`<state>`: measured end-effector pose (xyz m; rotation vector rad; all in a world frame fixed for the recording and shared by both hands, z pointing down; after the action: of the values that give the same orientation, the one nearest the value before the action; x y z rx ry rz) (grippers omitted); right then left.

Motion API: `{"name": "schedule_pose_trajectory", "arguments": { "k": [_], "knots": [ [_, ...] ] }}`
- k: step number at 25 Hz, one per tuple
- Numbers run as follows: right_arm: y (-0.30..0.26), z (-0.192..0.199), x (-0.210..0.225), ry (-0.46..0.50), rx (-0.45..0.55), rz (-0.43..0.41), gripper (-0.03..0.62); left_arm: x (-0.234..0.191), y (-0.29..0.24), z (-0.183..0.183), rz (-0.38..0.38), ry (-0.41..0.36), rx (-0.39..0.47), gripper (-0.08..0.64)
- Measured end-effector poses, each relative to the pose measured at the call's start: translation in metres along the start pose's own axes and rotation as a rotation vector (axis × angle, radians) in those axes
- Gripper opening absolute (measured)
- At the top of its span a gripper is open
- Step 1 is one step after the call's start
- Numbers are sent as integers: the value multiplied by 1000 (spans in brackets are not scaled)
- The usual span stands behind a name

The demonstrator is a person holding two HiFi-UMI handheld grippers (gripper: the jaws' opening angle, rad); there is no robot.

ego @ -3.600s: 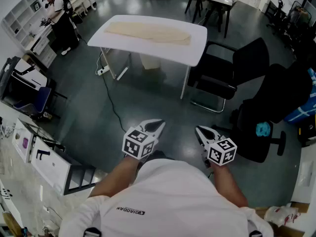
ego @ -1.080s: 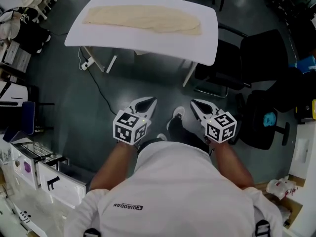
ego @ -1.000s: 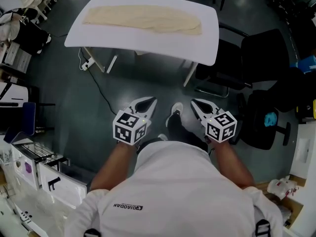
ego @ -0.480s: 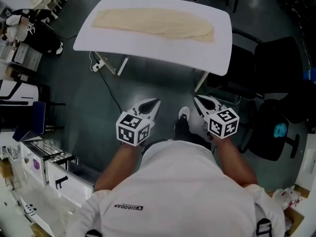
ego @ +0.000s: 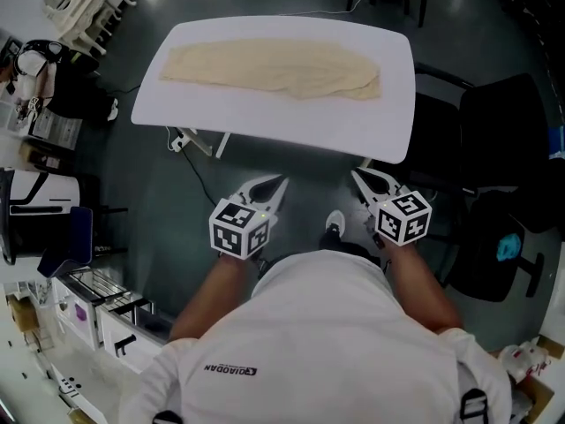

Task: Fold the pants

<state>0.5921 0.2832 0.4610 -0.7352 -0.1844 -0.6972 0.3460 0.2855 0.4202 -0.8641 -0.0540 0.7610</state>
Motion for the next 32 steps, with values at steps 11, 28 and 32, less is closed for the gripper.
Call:
{"name": "schedule_pose_trajectory", "arguments": {
  "k": [11,28,32],
  "knots": [
    [-17,-50,90,6,10,26,15,-29,-72,-83,-24,-38,5,29],
    [-60,-90,135,-59,6,85,15,-88,-119,-132,14,-54,-50,28],
    [-75,-102,146,-93,10,147,15,-111,-136,-156,42,-110,-61,28]
  ]
}}
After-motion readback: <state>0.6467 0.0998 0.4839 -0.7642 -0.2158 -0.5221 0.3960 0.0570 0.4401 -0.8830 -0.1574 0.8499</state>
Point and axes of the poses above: the fingertips, and each gripper's own axes: y backward along the fingers, x to its right, z out of its underside, the point moved 8 cm from there along y, backward along the fingers, and after that the axes turned 14 degrees about -x, right-handed, at the moved point
